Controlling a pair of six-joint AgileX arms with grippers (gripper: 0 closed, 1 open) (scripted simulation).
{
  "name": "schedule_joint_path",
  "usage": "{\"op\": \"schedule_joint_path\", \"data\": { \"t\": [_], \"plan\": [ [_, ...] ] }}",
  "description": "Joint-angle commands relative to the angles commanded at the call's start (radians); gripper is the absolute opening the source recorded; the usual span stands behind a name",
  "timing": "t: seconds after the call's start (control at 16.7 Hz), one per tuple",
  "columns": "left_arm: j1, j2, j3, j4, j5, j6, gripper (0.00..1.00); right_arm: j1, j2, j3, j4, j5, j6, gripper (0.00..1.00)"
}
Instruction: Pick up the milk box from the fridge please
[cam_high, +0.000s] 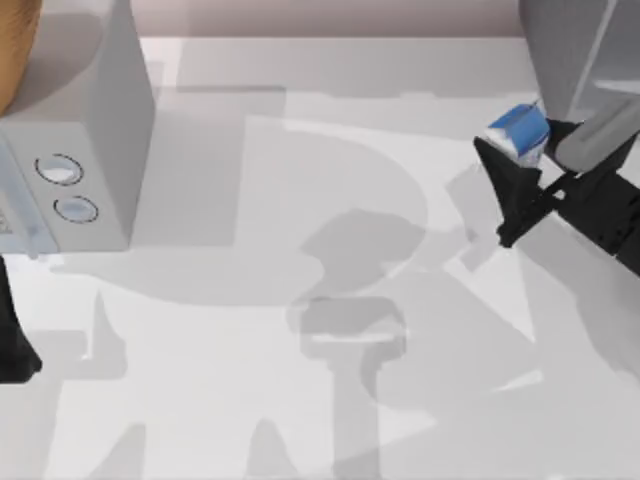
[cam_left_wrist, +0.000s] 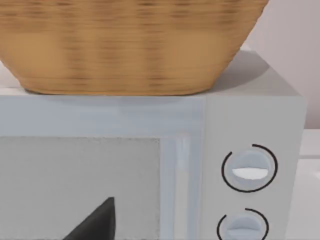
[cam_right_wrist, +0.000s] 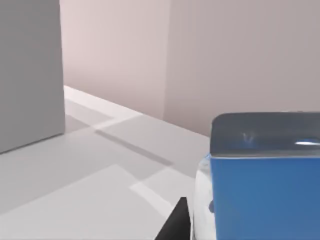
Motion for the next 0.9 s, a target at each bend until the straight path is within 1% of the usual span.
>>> {"op": "schedule_joint_path", "data": {
  "t": [0.18, 0.3, 0.66, 0.9],
  "plan": [
    [0.0, 0.0, 0.0, 0.0, 0.0, 0.0, 1.0, 0.009, 0.134, 0.028, 0.081, -0.028, 0.033, 0.0],
    [0.0, 0.0, 0.0, 0.0, 0.0, 0.0, 1.0, 0.014, 0.172, 0.036, 0.104, -0.04, 0.043, 0.0],
    [0.0, 0.0, 0.0, 0.0, 0.0, 0.0, 1.0, 0.012, 0.177, 0.036, 0.103, -0.04, 0.045, 0.0],
    [0.0, 0.0, 0.0, 0.0, 0.0, 0.0, 1.0, 0.056, 0.243, 0.15, 0.067, -0.004, 0.042, 0.0]
  ]
}}
